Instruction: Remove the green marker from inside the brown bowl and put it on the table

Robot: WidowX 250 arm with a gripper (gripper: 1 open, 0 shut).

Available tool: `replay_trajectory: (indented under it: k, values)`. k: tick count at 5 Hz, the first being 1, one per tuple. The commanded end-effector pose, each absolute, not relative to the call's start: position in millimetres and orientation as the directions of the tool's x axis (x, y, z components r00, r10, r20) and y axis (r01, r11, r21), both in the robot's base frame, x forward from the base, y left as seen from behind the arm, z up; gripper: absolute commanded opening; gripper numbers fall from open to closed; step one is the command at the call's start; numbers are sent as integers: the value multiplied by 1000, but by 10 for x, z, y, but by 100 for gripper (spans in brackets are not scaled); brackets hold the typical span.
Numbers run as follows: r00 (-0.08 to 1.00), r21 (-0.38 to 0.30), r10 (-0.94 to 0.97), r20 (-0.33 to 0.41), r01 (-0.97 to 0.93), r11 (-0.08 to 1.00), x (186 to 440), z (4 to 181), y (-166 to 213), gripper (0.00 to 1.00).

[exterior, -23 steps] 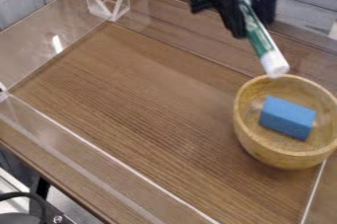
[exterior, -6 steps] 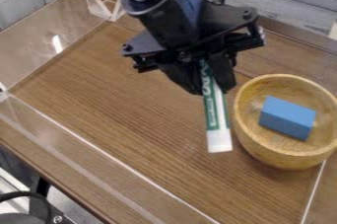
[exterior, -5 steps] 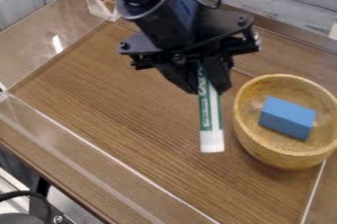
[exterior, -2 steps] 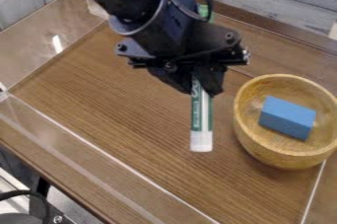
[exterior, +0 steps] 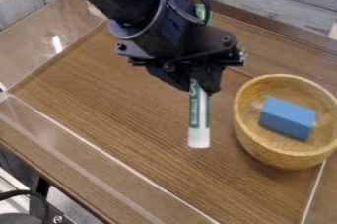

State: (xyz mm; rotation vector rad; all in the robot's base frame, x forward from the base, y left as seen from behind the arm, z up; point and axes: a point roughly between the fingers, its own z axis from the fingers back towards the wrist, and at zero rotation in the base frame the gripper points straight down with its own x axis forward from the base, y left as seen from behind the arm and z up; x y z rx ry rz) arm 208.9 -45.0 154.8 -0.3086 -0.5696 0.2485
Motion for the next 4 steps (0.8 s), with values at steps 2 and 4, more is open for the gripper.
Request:
replay_trajectory:
  k: [2,4]
  values:
    - [795,-331,304,525,-138,933,2154,1602,-387,0]
    - [789,-305,294,540,-142,942,2165,1573,-319,0]
